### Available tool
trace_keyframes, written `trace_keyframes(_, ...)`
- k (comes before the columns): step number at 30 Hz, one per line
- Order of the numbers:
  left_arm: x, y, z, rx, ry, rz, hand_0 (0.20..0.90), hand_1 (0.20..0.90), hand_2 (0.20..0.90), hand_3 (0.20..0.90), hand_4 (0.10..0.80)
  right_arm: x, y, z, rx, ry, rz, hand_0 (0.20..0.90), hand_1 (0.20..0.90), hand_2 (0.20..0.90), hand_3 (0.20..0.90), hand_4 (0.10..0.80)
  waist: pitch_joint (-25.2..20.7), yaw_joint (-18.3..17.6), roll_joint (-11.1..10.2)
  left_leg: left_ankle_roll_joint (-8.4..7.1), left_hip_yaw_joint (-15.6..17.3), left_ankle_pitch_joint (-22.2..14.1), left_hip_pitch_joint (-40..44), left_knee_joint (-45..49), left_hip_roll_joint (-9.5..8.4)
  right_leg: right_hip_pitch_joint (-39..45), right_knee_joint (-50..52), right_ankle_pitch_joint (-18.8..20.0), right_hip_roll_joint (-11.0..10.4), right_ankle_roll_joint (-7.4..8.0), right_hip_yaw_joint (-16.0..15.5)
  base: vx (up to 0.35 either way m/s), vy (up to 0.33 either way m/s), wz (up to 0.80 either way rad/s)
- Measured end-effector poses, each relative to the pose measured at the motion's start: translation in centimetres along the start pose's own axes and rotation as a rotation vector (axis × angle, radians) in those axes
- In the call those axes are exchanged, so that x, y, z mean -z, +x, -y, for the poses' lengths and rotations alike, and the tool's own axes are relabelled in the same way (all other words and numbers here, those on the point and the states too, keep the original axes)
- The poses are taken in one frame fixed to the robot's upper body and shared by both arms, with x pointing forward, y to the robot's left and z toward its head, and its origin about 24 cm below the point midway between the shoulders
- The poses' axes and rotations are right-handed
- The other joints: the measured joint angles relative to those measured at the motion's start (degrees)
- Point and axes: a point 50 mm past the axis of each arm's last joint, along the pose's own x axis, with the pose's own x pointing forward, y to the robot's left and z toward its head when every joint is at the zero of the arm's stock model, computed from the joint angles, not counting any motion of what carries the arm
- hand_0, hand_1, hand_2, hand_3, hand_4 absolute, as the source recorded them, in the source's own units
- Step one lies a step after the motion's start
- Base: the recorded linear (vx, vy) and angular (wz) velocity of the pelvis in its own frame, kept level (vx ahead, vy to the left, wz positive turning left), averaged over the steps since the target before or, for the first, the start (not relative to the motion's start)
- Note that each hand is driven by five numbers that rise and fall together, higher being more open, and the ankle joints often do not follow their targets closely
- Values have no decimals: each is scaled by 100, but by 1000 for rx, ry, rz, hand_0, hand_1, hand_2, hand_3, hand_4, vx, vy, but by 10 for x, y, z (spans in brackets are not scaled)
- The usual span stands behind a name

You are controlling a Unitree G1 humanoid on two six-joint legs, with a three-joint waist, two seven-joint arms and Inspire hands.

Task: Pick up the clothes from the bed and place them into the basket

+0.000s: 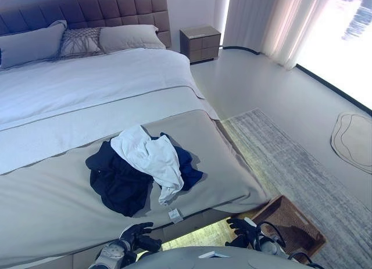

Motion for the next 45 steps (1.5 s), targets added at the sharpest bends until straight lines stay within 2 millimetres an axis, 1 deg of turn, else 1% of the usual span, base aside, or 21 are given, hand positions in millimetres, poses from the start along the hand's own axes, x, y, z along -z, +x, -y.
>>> trace_keyframes(19,1,0,0,-4,-2,-12,900,900,900,900,800,2,0,-1,-7,3,-7,900,900,900,900,800,-64,5,-42,0,0,0,3,0,0,3,0,0,0,0,0,0,0,0)
trace_keyframes(22,2,0,0,-4,-2,-12,900,900,900,900,800,3,0,-1,-15,29,-16,900,900,900,900,800,-64,6,-43,0,0,0,3,0,0,3,0,0,0,0,-1,0,0,0)
trace_keyframes(23,2,0,0,-4,-2,-12,900,900,900,900,800,4,-1,-2,-18,67,-25,900,900,900,900,800,-64,6,-43,0,0,0,3,0,0,3,0,0,0,0,-1,33,20,0)
trace_keyframes(25,2,0,0,-4,-2,-13,900,900,900,900,800,8,-1,-2,-16,206,-53,900,900,900,900,800,-64,5,-43,0,0,0,6,0,0,5,1,0,-1,0,-1,49,25,0)
trace_keyframes(29,2,0,0,-5,-4,-15,900,900,900,900,800,23,-5,-5,8,545,-114,900,900,900,900,800,-64,2,-43,-1,2,0,32,0,-3,26,21,0,-2,-1,2,68,32,-1)
trace_keyframes(31,4,-1,0,-6,-9,-19,900,900,900,900,800,30,-6,-4,20,806,-138,900,900,900,900,800,-63,-14,-44,-1,10,0,65,-1,-4,52,23,1,-2,-1,10,88,22,-3)
trace_keyframes(32,5,-1,0,-7,-10,-21,900,900,900,900,800,31,-7,-3,22,903,-144,900,900,900,900,800,-60,-18,-48,-2,13,1,91,-2,-4,81,23,1,-2,-1,12,78,14,0)
trace_keyframes(33,7,-1,0,-6,-11,-25,900,900,900,900,800,32,-7,-3,17,1008,-145,900,900,900,900,800,-56,-19,-54,-8,6,-5,123,-4,-4,128,22,-2,-2,0,6,67,18,1)
trace_keyframes(34,7,-1,0,-8,-13,-22,900,900,900,900,800,30,-7,-2,0,1158,-129,900,900,900,900,800,-62,-18,-58,-13,7,-9,142,-4,-1,142,10,-2,-1,0,6,46,30,2)
trace_keyframes(35,11,-3,1,-8,-19,-31,900,900,900,900,800,26,-6,-2,-16,1225,-105,900,900,900,900,800,-61,-12,-57,-14,7,-12,141,-5,3,145,1,-11,1,12,5,36,49,1)
trace_keyframes(36,11,-3,1,-12,-31,-29,900,900,900,900,800,12,-4,0,-67,1352,-11,900,900,900,900,800,-54,-13,-57,-13,2,-11,122,-5,8,127,0,-31,6,7,2,17,42,2)
trace_keyframes(37,11,-3,0,-15,-35,-27,900,900,900,900,800,6,-4,2,-82,1382,39,900,900,900,900,800,-50,-10,-57,-13,-2,-10,119,-5,8,127,-1,-34,6,5,-2,14,56,3)
trace_keyframes(39,13,-3,3,-16,-42,-26,900,900,900,900,800,-24,-1,6,-147,1399,202,900,900,900,900,800,-59,24,-53,-17,-6,-13,112,-6,5,133,-1,-36,1,5,-13,14,115,4)
trace_keyframes(40,12,-3,3,-17,-41,-23,900,900,900,900,800,-32,-1,7,-160,1387,241,900,900,900,900,800,-59,29,-52,-26,-9,-20,89,-6,2,129,-1,-36,0,5,-27,16,136,12)
trace_keyframes(41,11,-3,3,-21,-38,-17,900,900,900,900,800,-48,-1,11,-160,1249,316,900,900,900,900,800,-62,51,-49,-36,-47,-26,12,-7,-6,109,-1,-37,-3,7,-95,13,78,20)
trace_keyframes(42,10,-3,3,-21,-36,-13,900,900,900,900,800,-55,-1,13,-153,1164,355,900,900,900,900,800,-60,42,-50,-36,-86,-26,-31,-7,-14,87,-1,-38,-5,6,-132,12,84,26)
trace_keyframes(44,5,-2,3,-24,-35,11,900,900,900,900,800,-79,-6,26,-87,800,449,900,900,900,900,800,-48,233,-71,-21,-189,-14,-170,-4,-46,11,-1,-38,-11,6,-224,22,94,27)
trace_keyframes(45,5,-2,3,-26,-35,18,900,900,900,900,800,-86,-7,30,-56,684,466,900,900,900,900,800,-35,278,-86,19,-249,15,-216,-4,-69,14,-1,-37,-22,6,-284,2,99,38)
